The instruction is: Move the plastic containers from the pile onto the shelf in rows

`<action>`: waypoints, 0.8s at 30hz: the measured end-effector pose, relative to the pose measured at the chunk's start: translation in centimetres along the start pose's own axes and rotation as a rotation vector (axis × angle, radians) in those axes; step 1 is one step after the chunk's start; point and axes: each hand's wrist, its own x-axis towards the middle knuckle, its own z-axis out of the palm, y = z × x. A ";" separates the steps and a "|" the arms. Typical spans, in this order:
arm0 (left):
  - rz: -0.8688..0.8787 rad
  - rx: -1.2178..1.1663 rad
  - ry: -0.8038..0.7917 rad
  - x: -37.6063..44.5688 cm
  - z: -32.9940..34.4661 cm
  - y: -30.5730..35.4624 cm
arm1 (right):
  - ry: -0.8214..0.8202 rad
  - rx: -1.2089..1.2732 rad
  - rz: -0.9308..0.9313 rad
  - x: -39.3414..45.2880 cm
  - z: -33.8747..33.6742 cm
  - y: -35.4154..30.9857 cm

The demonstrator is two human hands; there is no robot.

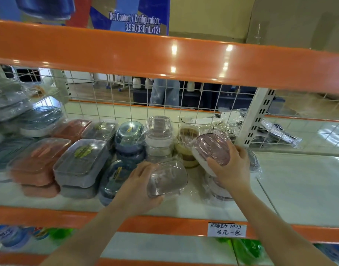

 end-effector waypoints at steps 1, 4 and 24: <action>-0.014 0.003 -0.033 0.2 0.0 0.2 | -0.010 -0.010 0.004 0.1 -0.1 0.1; -0.094 0.024 -0.167 0.7 0.1 0.6 | -0.032 -0.030 -0.011 0.1 -0.1 0.5; -0.072 0.303 -0.416 4.1 0.0 0.5 | -0.082 -0.014 -0.044 -0.3 -0.5 0.9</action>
